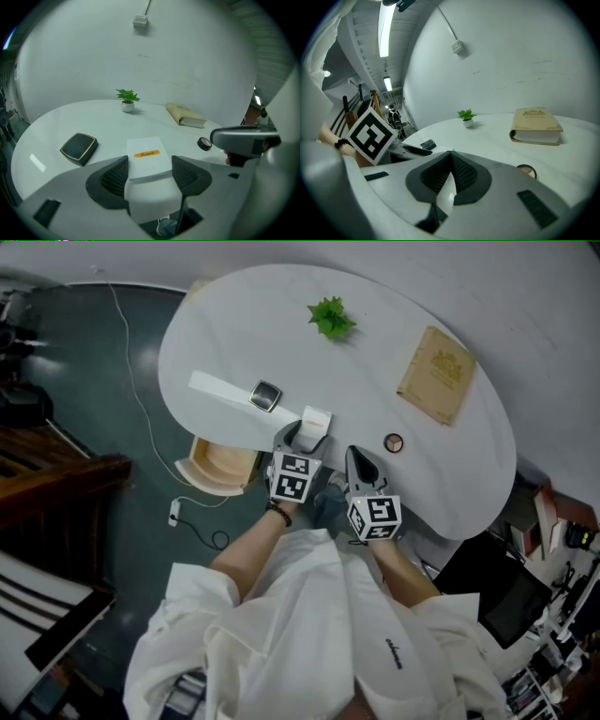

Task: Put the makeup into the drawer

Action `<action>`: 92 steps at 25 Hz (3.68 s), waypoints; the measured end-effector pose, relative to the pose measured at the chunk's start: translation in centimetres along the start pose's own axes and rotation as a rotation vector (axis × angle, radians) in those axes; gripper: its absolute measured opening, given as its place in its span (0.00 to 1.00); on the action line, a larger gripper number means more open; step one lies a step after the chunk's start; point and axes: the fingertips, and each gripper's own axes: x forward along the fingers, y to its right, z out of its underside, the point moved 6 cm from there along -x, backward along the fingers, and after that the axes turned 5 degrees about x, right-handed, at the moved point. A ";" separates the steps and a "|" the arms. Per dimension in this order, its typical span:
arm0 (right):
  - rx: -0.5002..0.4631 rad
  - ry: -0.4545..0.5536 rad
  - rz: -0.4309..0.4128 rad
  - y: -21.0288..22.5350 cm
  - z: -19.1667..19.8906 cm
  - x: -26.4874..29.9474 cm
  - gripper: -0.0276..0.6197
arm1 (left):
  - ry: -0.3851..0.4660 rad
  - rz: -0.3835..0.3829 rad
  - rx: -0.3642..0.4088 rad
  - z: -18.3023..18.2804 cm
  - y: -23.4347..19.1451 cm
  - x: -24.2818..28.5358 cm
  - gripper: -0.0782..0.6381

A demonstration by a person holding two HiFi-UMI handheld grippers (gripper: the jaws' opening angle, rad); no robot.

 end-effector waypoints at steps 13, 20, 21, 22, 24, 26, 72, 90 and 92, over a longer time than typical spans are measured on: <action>-0.004 -0.057 -0.071 -8.1 1.7 4.2 0.07 | 0.054 -0.010 -0.014 2.2 -5.0 -7.5 0.54; -0.043 -0.109 -0.156 -14.2 3.6 6.8 0.07 | 0.052 0.005 -0.007 5.5 -8.4 -13.0 0.54; -0.049 -0.120 -0.170 -15.2 4.0 7.1 0.07 | 0.046 0.006 -0.002 6.1 -9.0 -13.7 0.54; -0.055 -0.131 -0.182 -16.1 4.5 7.3 0.07 | 0.038 0.005 0.004 6.8 -9.6 -14.3 0.54; -0.064 -0.151 -0.205 -17.8 5.5 7.8 0.07 | 0.019 0.005 0.017 8.4 -10.8 -15.5 0.54; -0.076 -0.170 -0.225 -19.4 6.4 8.2 0.07 | -0.002 0.008 0.028 9.8 -11.8 -16.5 0.54; -0.174 -0.418 -0.220 -23.6 19.0 16.7 0.07 | -0.427 0.626 1.025 22.5 -19.4 -7.9 0.54; -0.169 -0.463 -0.227 -23.4 22.1 18.3 0.07 | -0.554 0.759 1.239 28.3 -19.0 -2.8 0.54; -0.165 -0.465 -0.224 -23.3 22.2 18.4 0.07 | -0.560 0.763 1.224 28.6 -19.1 -2.3 0.54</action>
